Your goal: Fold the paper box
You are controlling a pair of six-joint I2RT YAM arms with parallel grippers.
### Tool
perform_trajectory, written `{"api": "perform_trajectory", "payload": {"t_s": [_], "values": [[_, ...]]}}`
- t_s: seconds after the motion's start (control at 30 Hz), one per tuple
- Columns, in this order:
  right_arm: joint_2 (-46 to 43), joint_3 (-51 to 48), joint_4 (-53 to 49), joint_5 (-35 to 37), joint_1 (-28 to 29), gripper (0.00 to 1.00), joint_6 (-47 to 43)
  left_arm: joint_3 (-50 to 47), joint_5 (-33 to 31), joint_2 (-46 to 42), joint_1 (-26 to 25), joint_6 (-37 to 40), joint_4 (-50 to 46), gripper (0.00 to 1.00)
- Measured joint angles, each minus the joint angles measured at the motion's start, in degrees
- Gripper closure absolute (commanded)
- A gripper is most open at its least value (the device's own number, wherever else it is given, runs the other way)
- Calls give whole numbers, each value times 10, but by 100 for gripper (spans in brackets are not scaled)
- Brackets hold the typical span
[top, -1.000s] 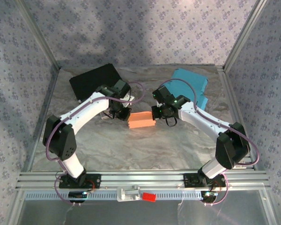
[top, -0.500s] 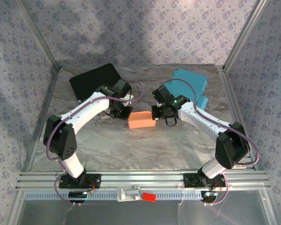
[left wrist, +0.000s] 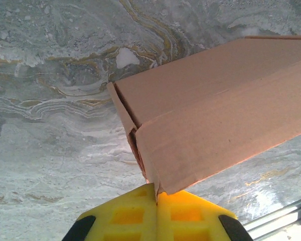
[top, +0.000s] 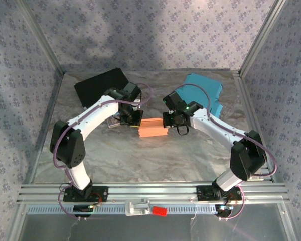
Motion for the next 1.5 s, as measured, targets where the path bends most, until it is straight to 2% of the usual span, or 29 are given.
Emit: {"api": "perform_trajectory", "payload": {"t_s": [0.5,0.97,1.03,1.13,1.27,1.4,1.5], "values": [[5,6,-5,7,0,100,0,17,41,16,19,-19,-7,100],[5,6,-5,7,0,100,0,-59,47,-10,19,-9,70,100],[5,6,-7,7,0,90,2,-61,47,-11,19,-8,73,100],[2,8,-19,0,0,69,22,-61,47,-11,19,-8,74,100],[-20,14,-40,-33,-7,52,79,-61,47,-11,19,-8,75,100],[-66,13,-37,-80,-36,43,166,-61,47,-11,17,-8,75,100],[-109,-13,4,-116,-66,36,261,-61,47,-11,17,-8,75,100]]}}
